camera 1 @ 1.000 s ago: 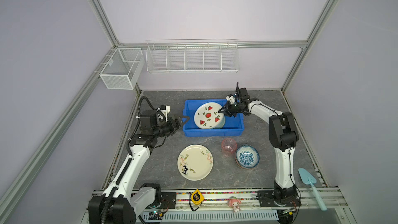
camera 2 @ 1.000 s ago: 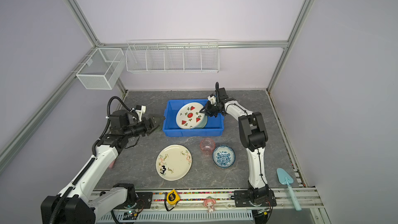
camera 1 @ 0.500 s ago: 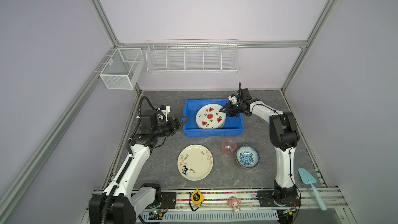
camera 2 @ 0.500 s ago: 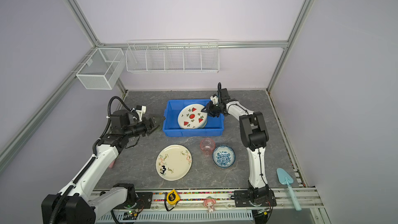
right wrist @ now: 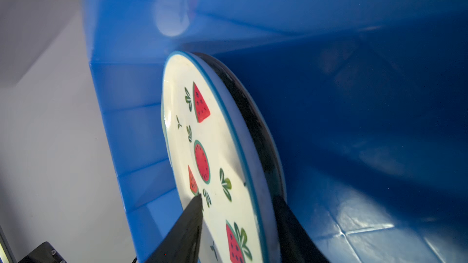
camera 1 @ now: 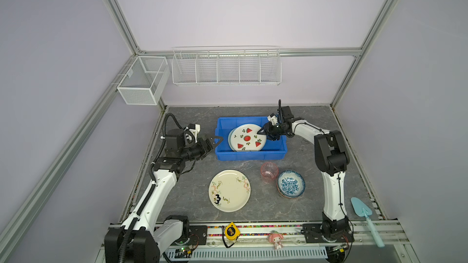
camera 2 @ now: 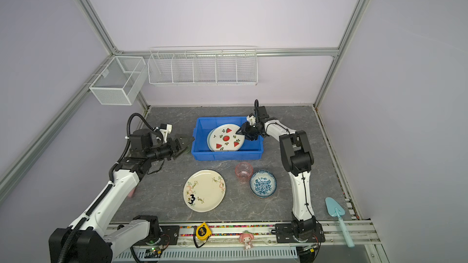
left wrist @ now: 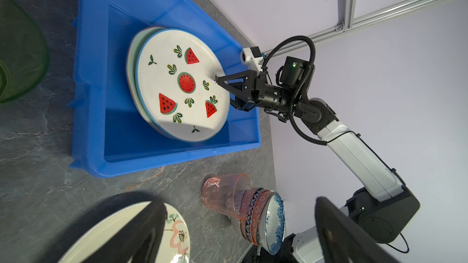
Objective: Place the mixed dishes into the plastic bin
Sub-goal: 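Lower the watermelon plate onto the green plate with the right gripper while left releases, then open the right gripper and lift it off the watermelon plate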
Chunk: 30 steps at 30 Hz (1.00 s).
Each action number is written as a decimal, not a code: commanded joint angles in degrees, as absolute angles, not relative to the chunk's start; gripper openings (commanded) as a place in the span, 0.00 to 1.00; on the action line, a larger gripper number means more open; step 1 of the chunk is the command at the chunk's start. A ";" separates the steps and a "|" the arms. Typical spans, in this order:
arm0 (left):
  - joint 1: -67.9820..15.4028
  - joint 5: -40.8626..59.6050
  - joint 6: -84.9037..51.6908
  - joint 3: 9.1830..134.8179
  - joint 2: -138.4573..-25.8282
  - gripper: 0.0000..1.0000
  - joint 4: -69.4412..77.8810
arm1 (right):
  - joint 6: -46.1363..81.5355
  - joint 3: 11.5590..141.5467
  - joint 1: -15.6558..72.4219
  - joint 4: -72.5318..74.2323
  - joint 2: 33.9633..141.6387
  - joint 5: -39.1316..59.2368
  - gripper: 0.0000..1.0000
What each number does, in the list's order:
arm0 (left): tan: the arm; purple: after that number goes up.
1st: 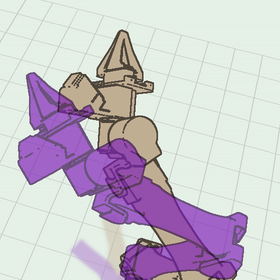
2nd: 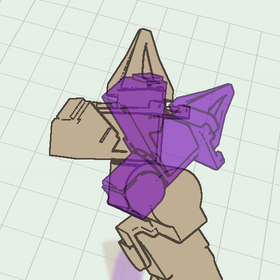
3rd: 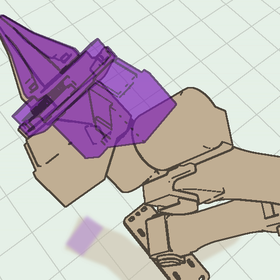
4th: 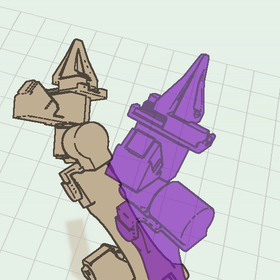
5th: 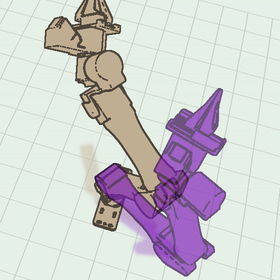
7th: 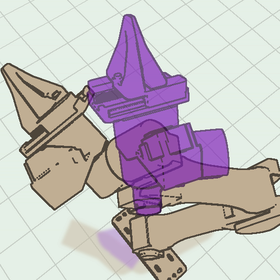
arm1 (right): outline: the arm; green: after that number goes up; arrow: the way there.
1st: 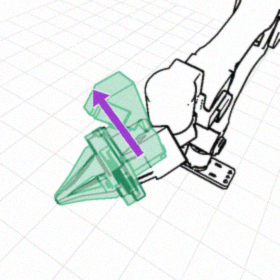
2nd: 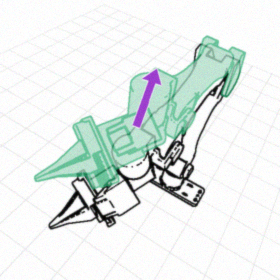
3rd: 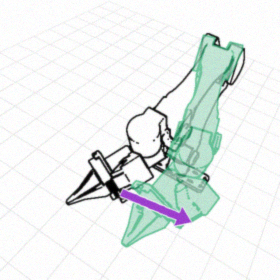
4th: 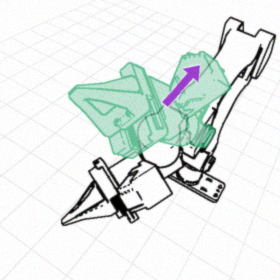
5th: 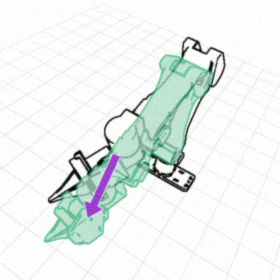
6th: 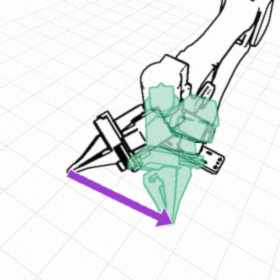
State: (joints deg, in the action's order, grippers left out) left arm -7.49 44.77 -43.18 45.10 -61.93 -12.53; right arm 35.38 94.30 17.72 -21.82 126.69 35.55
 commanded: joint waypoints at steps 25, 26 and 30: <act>-7.18 43.56 -42.71 43.91 -60.19 0.92 -12.92 | 26.19 100.82 21.63 -34.98 124.98 20.52 0.63; -7.21 43.51 -42.76 43.88 -60.11 0.92 -12.92 | 26.20 100.94 21.74 -34.97 124.89 20.39 0.63; -7.14 43.51 -42.88 43.93 -59.92 0.92 -12.92 | 26.19 101.38 22.28 -35.02 124.68 19.68 0.63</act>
